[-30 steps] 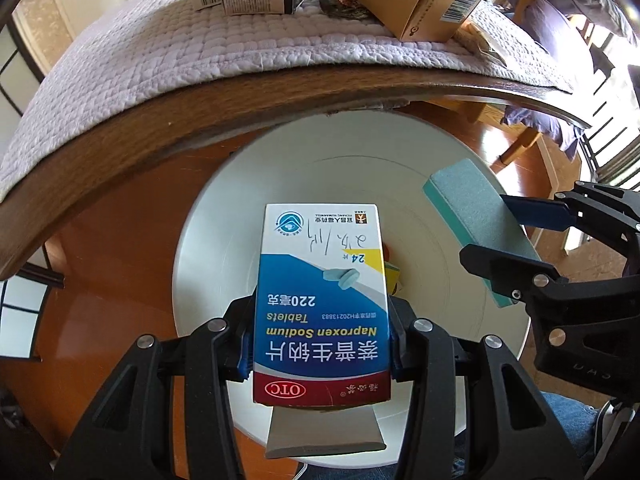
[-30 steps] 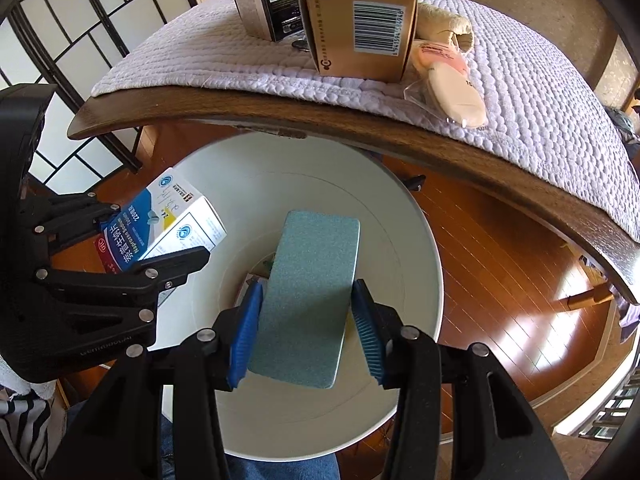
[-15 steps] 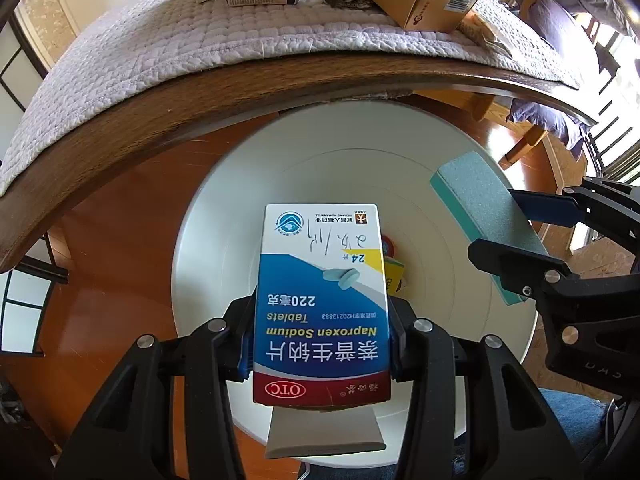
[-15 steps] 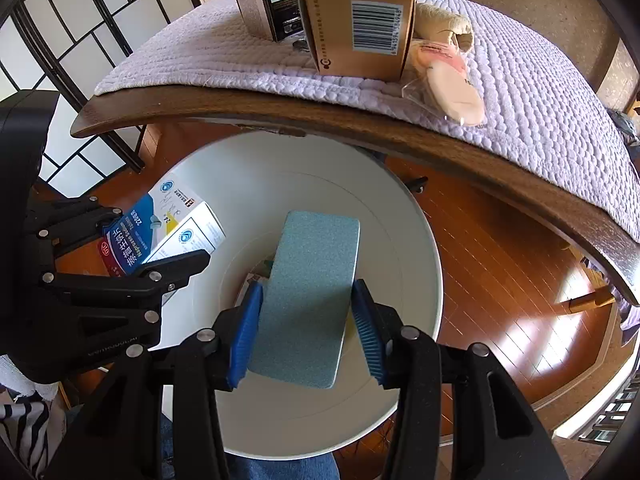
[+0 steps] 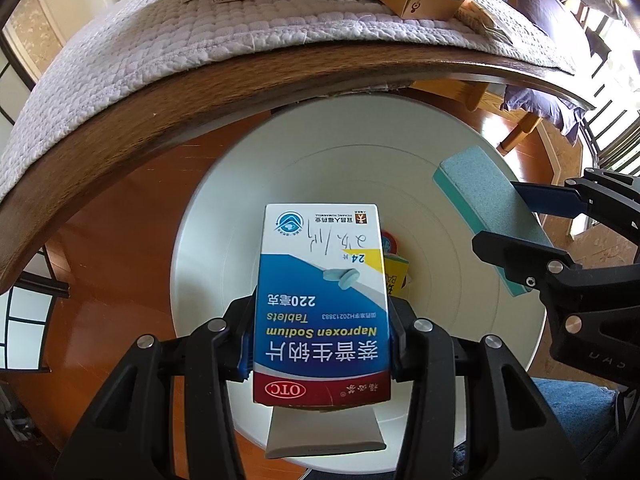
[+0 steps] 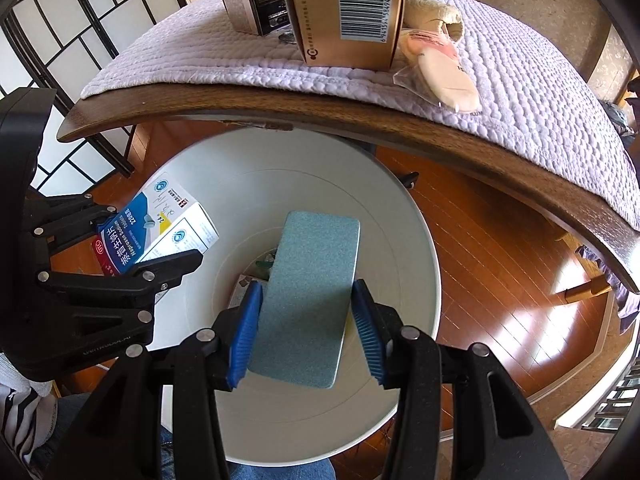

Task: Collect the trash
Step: 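Carry the green sponge with the right tool while the left tool carries the Naproxen box over the bin, then open the right tool over the white bin while the left tool releases the Naproxen box, then move both open tools back toward the cardboard boxes on the blanket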

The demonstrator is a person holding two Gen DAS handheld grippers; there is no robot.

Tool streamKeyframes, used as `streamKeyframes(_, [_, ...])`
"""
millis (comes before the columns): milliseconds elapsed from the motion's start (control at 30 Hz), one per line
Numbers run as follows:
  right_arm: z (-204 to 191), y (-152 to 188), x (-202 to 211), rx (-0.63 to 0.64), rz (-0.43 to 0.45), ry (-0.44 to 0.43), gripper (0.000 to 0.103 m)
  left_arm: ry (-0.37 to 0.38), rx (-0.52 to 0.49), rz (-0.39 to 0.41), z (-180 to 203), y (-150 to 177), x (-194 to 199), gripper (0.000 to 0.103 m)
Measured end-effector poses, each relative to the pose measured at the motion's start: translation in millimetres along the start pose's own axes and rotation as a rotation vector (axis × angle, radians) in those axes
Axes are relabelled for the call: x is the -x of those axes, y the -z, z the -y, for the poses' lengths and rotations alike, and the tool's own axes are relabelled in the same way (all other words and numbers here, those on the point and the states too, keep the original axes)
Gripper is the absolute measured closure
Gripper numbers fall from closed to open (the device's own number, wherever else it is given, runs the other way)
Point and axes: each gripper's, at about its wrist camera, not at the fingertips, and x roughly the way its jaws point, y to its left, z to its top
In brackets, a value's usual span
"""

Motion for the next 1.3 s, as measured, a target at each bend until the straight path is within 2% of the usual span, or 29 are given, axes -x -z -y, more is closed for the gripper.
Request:
streamKeyframes(167, [-1.7, -0.4, 0.5, -0.008, 0.005, 0.0, 0.057, 0.005, -0.01, 0.013, -1.8, -0.2, 1.3, 0.054])
streamKeyframes(200, [-2.3, -1.5, 1.2, -0.012, 0.01, -0.005, 0.054, 0.008, -0.01, 0.014, -2.5, -0.3, 1.7, 0.051])
streamKeyframes(233, [-2.3, -2.7, 2.3, -0.019, 0.016, -0.003, 0.043, 0.011, -0.011, 0.017, -3.2, -0.8, 2.2, 0.047])
streamKeyframes(267, [-1.5, -2.9, 3.6, -0.026, 0.023, -0.001, 0.038, 0.012, -0.013, 0.025, -3.8, -1.1, 3.2, 0.041])
streamKeyframes(500, [-0.4, -3.4, 7.5, -0.043, 0.033, -0.001, 0.038, 0.008, -0.025, 0.045, -7.8, -4.1, 7.1, 0.036])
streamKeyframes(933, [-2.1, -9.2, 18.7, -0.032, 0.054, 0.02, 0.039, 0.005, -0.042, 0.061, -10.7, -6.5, 13.4, 0.036])
streamKeyframes(1067, [-4.6, -9.6, 37.5, -0.021, 0.091, 0.027, 0.045, 0.003, -0.047, 0.081, -11.2, -6.1, 24.6, 0.036])
streamKeyframes(1300, [-3.7, -15.4, 83.7, -0.023, 0.218, 0.05, 0.046, 0.02, -0.034, 0.175, -22.8, -16.9, 68.6, 0.036])
